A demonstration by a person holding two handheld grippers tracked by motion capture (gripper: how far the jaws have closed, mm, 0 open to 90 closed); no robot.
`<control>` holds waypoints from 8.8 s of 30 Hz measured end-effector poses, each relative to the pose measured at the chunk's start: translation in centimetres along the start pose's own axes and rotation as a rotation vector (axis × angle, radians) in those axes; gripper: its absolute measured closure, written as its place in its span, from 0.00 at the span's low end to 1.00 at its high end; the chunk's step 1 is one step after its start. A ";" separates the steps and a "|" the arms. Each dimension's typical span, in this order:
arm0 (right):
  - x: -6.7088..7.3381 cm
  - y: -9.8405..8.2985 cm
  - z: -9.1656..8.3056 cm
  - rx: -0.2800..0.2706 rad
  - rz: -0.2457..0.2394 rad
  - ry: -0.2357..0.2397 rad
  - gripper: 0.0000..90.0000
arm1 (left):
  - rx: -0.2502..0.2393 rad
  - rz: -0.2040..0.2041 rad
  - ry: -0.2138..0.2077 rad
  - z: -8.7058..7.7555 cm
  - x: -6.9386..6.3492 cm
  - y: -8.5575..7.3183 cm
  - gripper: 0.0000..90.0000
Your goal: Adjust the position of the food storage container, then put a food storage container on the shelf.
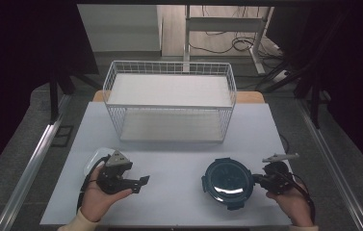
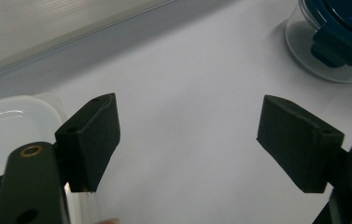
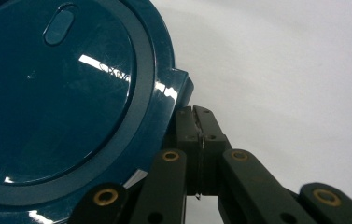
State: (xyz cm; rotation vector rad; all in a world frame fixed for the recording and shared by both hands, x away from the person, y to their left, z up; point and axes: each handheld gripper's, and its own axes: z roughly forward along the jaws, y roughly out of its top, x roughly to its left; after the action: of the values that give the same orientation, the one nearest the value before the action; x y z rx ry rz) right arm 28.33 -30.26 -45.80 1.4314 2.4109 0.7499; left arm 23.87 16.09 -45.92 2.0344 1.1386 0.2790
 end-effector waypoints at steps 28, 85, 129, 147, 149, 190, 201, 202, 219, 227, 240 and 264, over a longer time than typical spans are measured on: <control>5.1 1.1 1.0 0.023 -0.121 0.084 0.99 | 0.002 -0.007 -0.005 0.2 0.2 -0.1 0.23; 7.4 1.1 0.2 -0.217 -0.053 0.247 0.49 | -0.030 -0.018 -0.024 -0.5 0.3 0.0 0.23; 9.0 0.6 3.8 -0.161 0.114 0.436 0.14 | -0.005 -0.249 -0.326 3.8 -1.9 0.4 0.13; 10.6 0.9 6.3 -0.115 0.199 0.525 0.14 | 0.090 -0.405 -0.428 7.3 -1.7 -0.9 0.10; 10.7 0.8 6.5 -0.108 0.211 0.534 0.14 | 0.099 -0.427 -0.452 7.6 -1.6 -1.2 0.10; 10.4 0.8 4.4 -0.134 0.316 0.560 0.44 | 0.069 -0.466 -0.388 5.0 -2.7 -1.0 0.40; 10.6 0.9 4.2 -0.146 0.302 0.562 0.44 | 0.063 -0.453 -0.385 4.7 -2.7 -0.9 0.41; 10.6 0.9 4.2 -0.148 0.297 0.561 0.44 | 0.063 -0.451 -0.384 4.7 -2.7 -0.8 0.41; 10.7 1.7 3.7 -0.161 0.284 0.560 0.45 | 0.047 -0.436 -0.381 4.0 -2.4 0.1 0.41; 10.5 3.8 2.7 -0.194 0.249 0.554 0.45 | 0.023 -0.419 -0.378 3.0 -1.9 2.1 0.41; 10.8 9.1 -0.6 -0.252 0.183 0.544 0.45 | -0.036 -0.359 -0.355 -0.4 -0.6 7.0 0.41; 10.5 17.3 -4.7 -0.293 0.123 0.533 0.46 | -0.103 -0.344 -0.354 -3.8 2.0 14.0 0.40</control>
State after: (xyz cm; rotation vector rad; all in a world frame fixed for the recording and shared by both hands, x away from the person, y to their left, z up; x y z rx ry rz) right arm 33.95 -15.90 -31.94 1.3993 2.4302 1.6164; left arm 31.81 15.42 -33.69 1.6775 1.1926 -0.1842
